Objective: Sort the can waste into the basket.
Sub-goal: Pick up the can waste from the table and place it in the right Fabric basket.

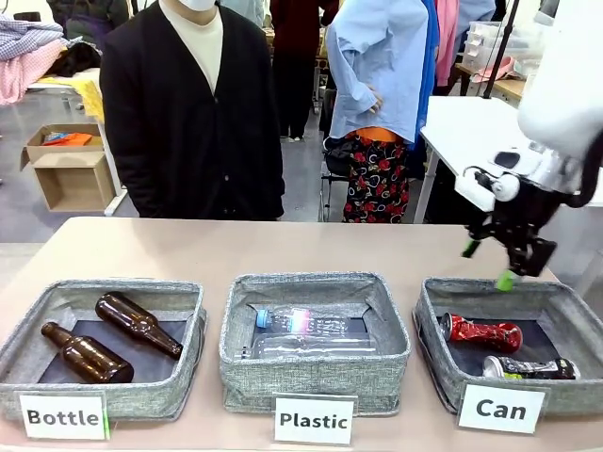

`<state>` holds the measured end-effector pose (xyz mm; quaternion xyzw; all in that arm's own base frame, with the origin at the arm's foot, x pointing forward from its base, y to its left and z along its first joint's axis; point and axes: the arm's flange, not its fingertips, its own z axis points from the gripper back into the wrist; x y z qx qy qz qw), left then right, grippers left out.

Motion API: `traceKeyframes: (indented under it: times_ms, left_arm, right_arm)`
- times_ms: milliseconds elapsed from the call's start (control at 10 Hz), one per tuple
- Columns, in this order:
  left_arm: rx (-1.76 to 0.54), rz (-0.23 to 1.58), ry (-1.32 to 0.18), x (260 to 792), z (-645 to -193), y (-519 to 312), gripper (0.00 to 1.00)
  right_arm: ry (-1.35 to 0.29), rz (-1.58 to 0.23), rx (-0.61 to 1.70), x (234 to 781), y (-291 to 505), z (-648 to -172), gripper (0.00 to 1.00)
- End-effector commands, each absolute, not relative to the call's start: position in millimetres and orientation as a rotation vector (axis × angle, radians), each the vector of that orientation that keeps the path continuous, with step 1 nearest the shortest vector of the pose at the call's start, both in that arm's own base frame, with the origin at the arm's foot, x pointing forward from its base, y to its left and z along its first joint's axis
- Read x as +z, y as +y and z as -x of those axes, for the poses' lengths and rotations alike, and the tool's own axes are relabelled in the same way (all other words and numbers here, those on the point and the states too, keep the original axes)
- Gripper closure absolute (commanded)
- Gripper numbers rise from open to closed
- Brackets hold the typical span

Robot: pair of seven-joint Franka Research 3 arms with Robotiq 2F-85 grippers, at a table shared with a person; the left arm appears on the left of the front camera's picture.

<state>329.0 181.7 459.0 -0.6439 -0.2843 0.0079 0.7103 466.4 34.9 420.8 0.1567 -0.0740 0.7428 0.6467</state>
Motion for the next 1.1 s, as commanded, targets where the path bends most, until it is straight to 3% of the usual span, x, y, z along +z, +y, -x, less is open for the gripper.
traceKeyframes:
  times_ms: [0,300,500,600,700,800,1000]
  left_arm:
    - [0.005,1.434,-0.627,459.9,-325.6,180.5,0.0]
    - [0.005,1.434,-0.627,459.9,-325.6,180.5,0.0]
    - [0.005,1.434,-0.627,459.9,-325.6,180.5,0.0]
    - [0.005,1.434,-0.627,459.9,-325.6,180.5,0.0]
    - [0.005,1.434,-0.627,459.9,-325.6,180.5,0.0]
    - [0.005,1.434,-0.627,459.9,-325.6,180.5,0.0]
    - [0.005,1.434,-0.627,459.9,-325.6,180.5,0.0]
  right_arm:
    - [-0.243,-0.812,1.596,425.1,44.9,-488.9,0.0]
    - [-0.426,-1.085,1.19,427.6,36.6,-504.8,0.0]
    - [-0.434,-1.122,1.037,417.6,28.6,-505.9,0.0]
    - [-0.386,-1.227,1.054,410.1,30.4,-501.8,0.0]
    - [-0.392,-1.417,1.454,405.7,38.8,-493.5,0.0]
    - [-0.397,-1.153,1.087,413.3,19.8,-505.2,0.0]
    - [-0.401,-1.257,1.195,405.7,30.7,-496.5,0.0]
